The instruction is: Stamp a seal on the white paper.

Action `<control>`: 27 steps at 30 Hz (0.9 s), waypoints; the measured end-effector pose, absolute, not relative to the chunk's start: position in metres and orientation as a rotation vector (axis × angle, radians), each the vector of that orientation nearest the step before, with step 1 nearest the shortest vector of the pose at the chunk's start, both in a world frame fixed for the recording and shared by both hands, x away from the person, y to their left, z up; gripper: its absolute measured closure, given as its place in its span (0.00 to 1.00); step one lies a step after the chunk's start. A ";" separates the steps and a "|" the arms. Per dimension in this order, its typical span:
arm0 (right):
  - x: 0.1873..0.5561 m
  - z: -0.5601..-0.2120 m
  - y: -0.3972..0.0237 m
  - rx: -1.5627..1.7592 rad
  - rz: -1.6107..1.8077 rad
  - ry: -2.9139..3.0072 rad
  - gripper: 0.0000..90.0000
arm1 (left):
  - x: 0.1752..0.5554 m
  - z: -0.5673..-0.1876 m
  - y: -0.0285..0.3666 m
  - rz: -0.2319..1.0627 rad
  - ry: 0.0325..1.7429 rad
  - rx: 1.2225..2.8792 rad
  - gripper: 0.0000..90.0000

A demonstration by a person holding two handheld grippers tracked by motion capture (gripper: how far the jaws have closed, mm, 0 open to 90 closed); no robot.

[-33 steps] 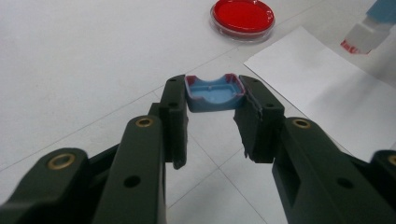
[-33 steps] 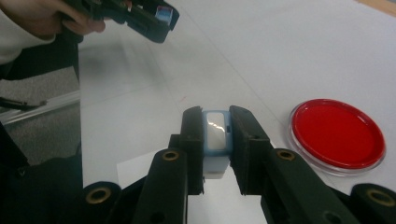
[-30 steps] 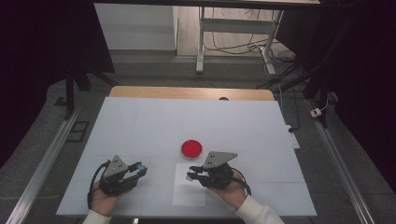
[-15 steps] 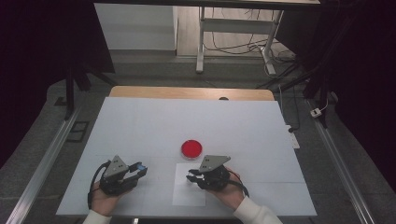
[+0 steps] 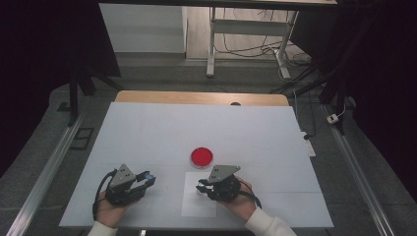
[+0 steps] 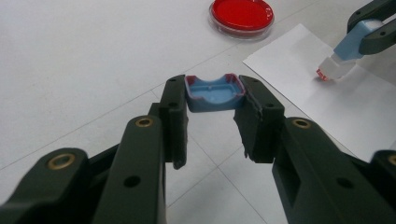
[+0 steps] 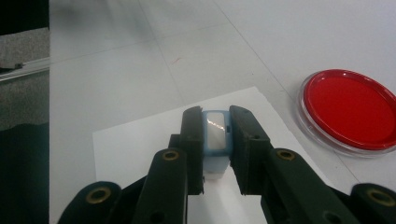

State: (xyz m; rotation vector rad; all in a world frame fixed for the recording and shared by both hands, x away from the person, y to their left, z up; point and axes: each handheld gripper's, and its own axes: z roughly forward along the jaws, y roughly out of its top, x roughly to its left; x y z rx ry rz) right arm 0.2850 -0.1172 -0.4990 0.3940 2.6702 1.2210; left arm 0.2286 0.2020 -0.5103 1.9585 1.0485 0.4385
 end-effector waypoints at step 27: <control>0.284 -0.503 -0.114 0.348 1.172 2.670 0.84 | 0.229 -0.511 0.202 0.445 1.050 1.959 0.72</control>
